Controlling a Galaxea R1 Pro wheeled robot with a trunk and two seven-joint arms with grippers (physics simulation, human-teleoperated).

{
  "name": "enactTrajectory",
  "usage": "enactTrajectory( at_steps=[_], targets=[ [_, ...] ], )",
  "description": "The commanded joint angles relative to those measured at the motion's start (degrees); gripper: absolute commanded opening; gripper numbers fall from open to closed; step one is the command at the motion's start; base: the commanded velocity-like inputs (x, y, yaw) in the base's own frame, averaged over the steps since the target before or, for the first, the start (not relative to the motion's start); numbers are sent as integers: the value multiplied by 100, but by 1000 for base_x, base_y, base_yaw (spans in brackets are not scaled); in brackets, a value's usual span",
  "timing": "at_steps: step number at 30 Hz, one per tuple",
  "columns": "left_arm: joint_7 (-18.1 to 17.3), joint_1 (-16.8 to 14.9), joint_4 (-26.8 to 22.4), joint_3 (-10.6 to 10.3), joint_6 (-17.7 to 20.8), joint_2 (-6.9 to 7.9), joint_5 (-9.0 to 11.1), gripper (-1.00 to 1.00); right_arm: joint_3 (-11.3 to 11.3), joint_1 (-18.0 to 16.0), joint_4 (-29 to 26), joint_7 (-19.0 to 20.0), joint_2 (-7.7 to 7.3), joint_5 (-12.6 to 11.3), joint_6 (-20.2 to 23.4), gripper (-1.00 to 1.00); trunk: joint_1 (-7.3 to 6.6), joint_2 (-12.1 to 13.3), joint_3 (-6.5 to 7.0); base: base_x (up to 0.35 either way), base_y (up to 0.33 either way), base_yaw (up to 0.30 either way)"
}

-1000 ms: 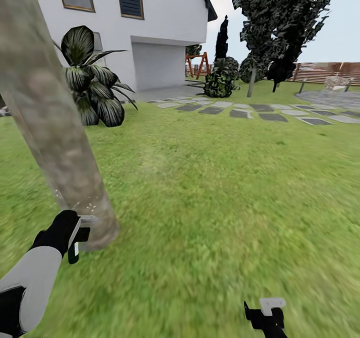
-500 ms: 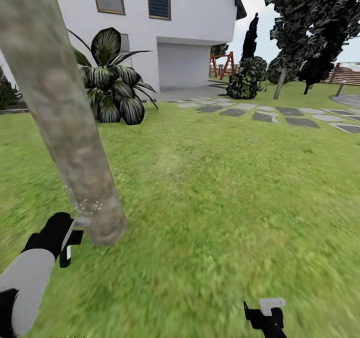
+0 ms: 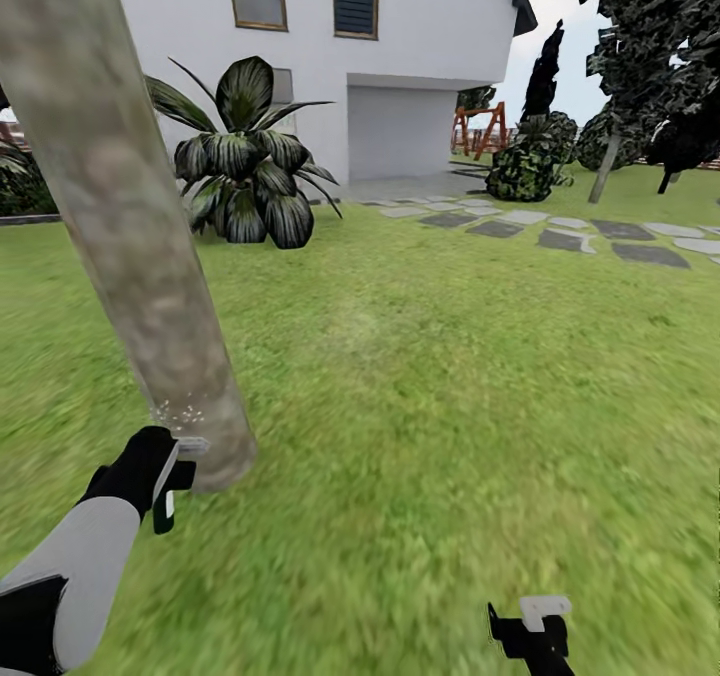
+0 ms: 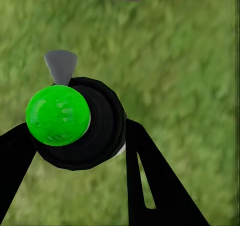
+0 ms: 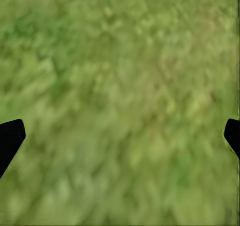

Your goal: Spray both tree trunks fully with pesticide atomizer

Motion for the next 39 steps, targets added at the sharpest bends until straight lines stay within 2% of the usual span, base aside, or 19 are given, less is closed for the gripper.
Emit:
enactTrajectory(
  at_steps=[1,7,12,14,16,17,18,21,24,29,35,39],
  targets=[
    [-29,-2,-2,18,20,-6,-41,-100,-39,-4,7,-21,-2,61,-17,100,1,-2,-5,124,-263,5],
    [-21,1,-6,14,18,-64,-32,-100,-39,-4,7,-24,-11,61,-14,100,1,-2,-5,26,-275,1],
    [-30,1,-32,52,21,-13,-37,-100,-39,-4,7,-24,-9,61,-17,100,1,-2,-5,0,-277,0],
    [-30,1,-43,58,24,61,-43,-100,-39,-4,7,-24,-8,61,-16,100,1,-2,-5,0,-277,0],
    [-32,7,-34,59,26,199,-44,-100,-39,-4,7,-24,-8,61,-16,100,1,-2,-5,0,-277,66],
    [-34,8,-17,59,26,278,-38,-100,-39,-4,7,-24,-8,61,-17,100,1,-2,-5,0,-277,153],
    [-42,18,5,63,26,441,-32,-100,-39,-4,7,-24,-2,61,-16,100,1,-2,-5,16,-277,237],
    [-45,136,13,59,11,541,-17,-100,-39,-4,7,-24,1,61,-16,100,1,-2,-5,95,-273,264],
    [-36,179,9,37,6,472,8,-100,-39,-4,7,-24,1,61,-17,100,1,-2,-5,174,-247,275],
    [-28,186,-71,57,9,275,10,-100,-39,-4,7,-24,1,61,-16,100,1,-2,-5,228,-209,273],
    [-37,186,-77,75,9,363,-15,-100,-39,-4,7,-24,1,61,-14,100,1,-2,-5,232,-198,67],
    [-21,189,-72,55,2,296,1,-100,-39,-4,7,-24,1,61,-16,100,1,-2,-5,35,-265,1]
  ],
)
